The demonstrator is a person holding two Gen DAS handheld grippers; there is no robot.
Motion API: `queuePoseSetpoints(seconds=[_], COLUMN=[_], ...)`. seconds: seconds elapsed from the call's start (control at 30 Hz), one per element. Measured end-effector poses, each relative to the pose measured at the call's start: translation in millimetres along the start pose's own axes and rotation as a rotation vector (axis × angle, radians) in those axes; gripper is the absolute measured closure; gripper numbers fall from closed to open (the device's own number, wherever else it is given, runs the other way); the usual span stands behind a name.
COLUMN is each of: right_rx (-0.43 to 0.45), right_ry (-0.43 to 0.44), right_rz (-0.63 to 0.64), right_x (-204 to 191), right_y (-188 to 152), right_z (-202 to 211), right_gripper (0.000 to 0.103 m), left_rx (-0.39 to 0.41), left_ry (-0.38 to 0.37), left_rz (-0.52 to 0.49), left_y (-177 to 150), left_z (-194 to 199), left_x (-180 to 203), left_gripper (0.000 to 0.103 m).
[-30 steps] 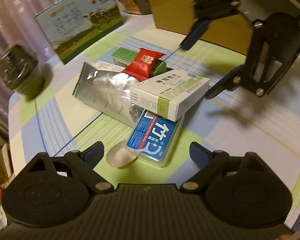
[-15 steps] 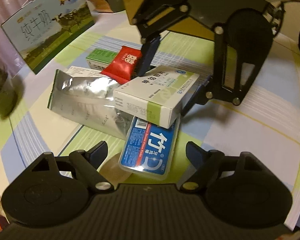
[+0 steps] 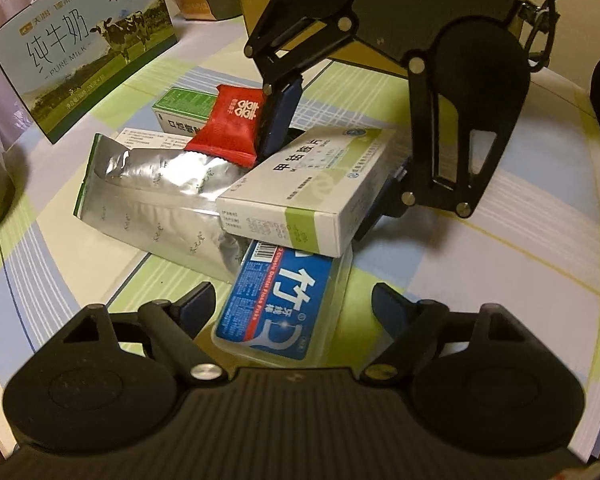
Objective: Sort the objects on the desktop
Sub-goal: 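Grasp the white medicine box with the right tool while the left tool grasps the toothpaste box, then lift the medicine box and toothpaste box off the table with both tools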
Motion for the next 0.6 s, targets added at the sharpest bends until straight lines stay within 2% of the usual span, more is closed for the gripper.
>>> queuePoseSetpoints(seconds=[0.2,0.27,0.33,0.37,0.4,0.47,0.6], right_rx=[-0.041,-0.053,-0.071,-0.086,-0.116,-0.160,-0.188], right_ry=[0.000,-0.005,-0.008,-0.013,-0.028,-0.050,-0.054], right_rz=[-0.041,-0.084,-0.120,-0.136,-0.164,-0.226,-0.359], right_x=[2.3,3.6,1.4,-1.1,-4.0,-8.5,-24.8], right_y=[-10.8,-15.2,-20.6,-23.3,-28.5,-37.9,-51.6], right_z=[3.7,5.6,9.7,11.5,13.7,17.9,34.5], right_gripper=[0.032,0.032,0.033,0.035,0.045,0.046,0.046], left_rx=[-0.025,-0.038,-0.057,-0.064,-0.072,-0.096,-0.147], left_ry=[-0.006,0.008,0.003,0.006,0.008,0.015,-0.006], left_rz=[-0.008,-0.002,0.018,0.026,0.029,0.041,0.072], left_y=[3.3,4.1,3.8,3.3,2.9,1.7,0.1], left_z=[-2.8,-2.8,-3.0,-2.1,-1.8,-1.5,-0.3], left_x=[4.2,5.6,8.9,12.1,15.7,24.1,43.4], left_gripper=[0.026,0.043,0.051,0.051,0.051,0.051,0.051])
Point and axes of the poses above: each gripper's, at about its wrist camera, not at the fingertips, and z roughly against the way its jaws point, x to its right, y to its top, the point moved 8 cm from there along -z, roughly the way its jaws point, and after that the axes turned 6 degrees about -y, right-handed, at the moved point
